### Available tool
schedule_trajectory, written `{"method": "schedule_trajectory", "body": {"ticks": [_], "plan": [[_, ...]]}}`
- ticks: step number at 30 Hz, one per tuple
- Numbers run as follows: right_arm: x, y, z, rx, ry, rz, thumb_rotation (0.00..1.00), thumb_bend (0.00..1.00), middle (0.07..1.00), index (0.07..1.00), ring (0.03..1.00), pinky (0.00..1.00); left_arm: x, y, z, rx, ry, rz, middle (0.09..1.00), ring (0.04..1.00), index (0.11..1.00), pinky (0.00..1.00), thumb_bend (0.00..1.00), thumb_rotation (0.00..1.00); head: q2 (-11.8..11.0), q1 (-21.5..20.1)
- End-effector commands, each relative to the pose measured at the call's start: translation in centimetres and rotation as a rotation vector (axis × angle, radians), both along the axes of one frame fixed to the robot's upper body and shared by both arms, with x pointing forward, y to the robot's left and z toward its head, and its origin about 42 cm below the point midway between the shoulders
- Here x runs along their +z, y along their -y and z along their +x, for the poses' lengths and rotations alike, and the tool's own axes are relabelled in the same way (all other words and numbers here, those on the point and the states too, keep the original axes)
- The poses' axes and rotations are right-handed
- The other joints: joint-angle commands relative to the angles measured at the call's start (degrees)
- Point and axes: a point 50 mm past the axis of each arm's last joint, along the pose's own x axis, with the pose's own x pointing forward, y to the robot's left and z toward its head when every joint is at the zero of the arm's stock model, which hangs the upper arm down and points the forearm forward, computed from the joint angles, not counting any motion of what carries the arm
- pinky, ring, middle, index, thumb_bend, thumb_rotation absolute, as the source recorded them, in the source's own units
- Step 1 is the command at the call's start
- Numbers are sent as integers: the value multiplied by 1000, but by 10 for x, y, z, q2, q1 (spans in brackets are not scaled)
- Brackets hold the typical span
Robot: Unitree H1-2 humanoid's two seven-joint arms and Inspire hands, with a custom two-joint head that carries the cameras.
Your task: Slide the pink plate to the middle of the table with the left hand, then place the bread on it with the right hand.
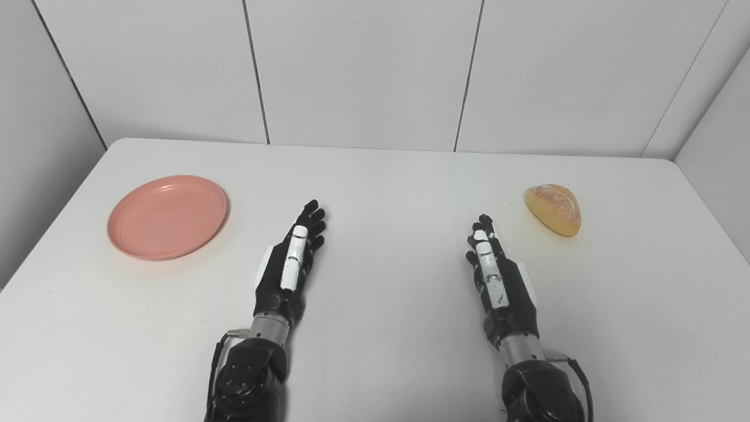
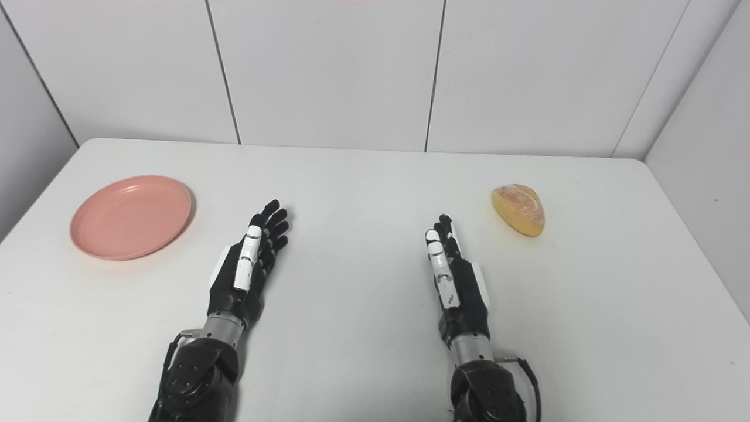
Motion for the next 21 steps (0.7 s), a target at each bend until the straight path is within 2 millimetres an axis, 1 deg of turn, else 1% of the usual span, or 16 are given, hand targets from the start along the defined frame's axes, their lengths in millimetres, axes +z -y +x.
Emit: {"method": "schedule_trajectory", "body": {"ticks": [1, 4, 5, 6, 7, 8, 9, 10, 11, 12, 13, 14, 18, 19, 20, 21], "plan": [[18, -2, 10, -1, 88, 7, 828, 489, 1000, 1000, 1000, 1000, 22, 5, 11, -28, 89, -11, 948, 960, 918, 963, 573, 994, -4, 9], [16, 3, 10, -4, 96, 12, 800, 494, 1000, 1000, 1000, 1000, 21, 8, 10, -6, 94, -12, 945, 951, 912, 950, 570, 974, -21, 64], [16, 5, 10, -3, 97, 12, 798, 492, 1000, 1000, 1000, 1000, 21, 9, 10, 0, 94, -11, 939, 944, 907, 941, 569, 970, -23, 70], [14, 10, 8, 3, 95, 13, 798, 491, 1000, 1000, 1000, 1000, 20, 13, 9, 2, 93, -7, 937, 941, 904, 937, 569, 967, -39, 112], [13, 13, 8, 7, 93, 13, 810, 495, 1000, 1000, 1000, 1000, 20, 15, 9, 3, 93, -4, 936, 940, 902, 939, 562, 981, -41, 118], [12, 19, 7, 7, 95, 8, 814, 496, 1000, 1000, 1000, 1000, 19, 19, 9, -8, 93, -6, 935, 940, 902, 940, 559, 986, -54, 150], [11, 22, 6, 6, 98, 3, 837, 486, 1000, 1000, 1000, 1000, 18, 21, 9, -15, 93, -8, 950, 958, 924, 964, 567, 996, -54, 150], [9, 26, 6, 6, 96, -2, 848, 491, 1000, 1000, 1000, 1000, 16, 24, 10, -23, 95, -6, 956, 967, 934, 975, 586, 999, -66, 174], [8, 29, 6, 7, 94, -5, 850, 493, 1000, 1000, 1000, 1000, 15, 26, 10, -27, 97, -5, 957, 968, 936, 977, 593, 999, -66, 174], [6, 32, 6, 12, 86, -9, 855, 497, 1000, 1000, 1000, 1000, 13, 29, 11, -27, 101, -2, 959, 972, 940, 982, 605, 1000, -78, 194], [5, 34, 5, 16, 81, -12, 876, 518, 1000, 1000, 1000, 1000, 11, 31, 11, -27, 105, -1, 958, 974, 940, 985, 594, 1000, -78, 194], [4, 37, 5, 17, 80, -14, 884, 525, 1000, 1000, 1000, 1000, 10, 32, 12, -26, 108, -3, 957, 974, 941, 986, 590, 1000, -86, 204], [0, 44, 5, 8, 83, -8, 891, 539, 1000, 1000, 1000, 1000, 7, 35, 15, -13, 124, -25, 956, 974, 940, 983, 551, 1000, -97, 213], [0, 45, 6, 4, 86, -8, 892, 528, 1000, 1000, 1000, 1000, 8, 35, 16, 1, 131, -36, 955, 973, 938, 979, 557, 998, -99, 215], [-1, 46, 6, 3, 88, -12, 901, 518, 1000, 1000, 1000, 1000, 9, 35, 18, 28, 136, -53, 946, 966, 923, 963, 590, 955, -99, 215], [-1, 47, 6, 2, 90, -12, 901, 518, 1000, 1000, 1000, 1000, 10, 35, 19, 61, 141, -63, 946, 966, 923, 963, 590, 955, -101, 216]]}}
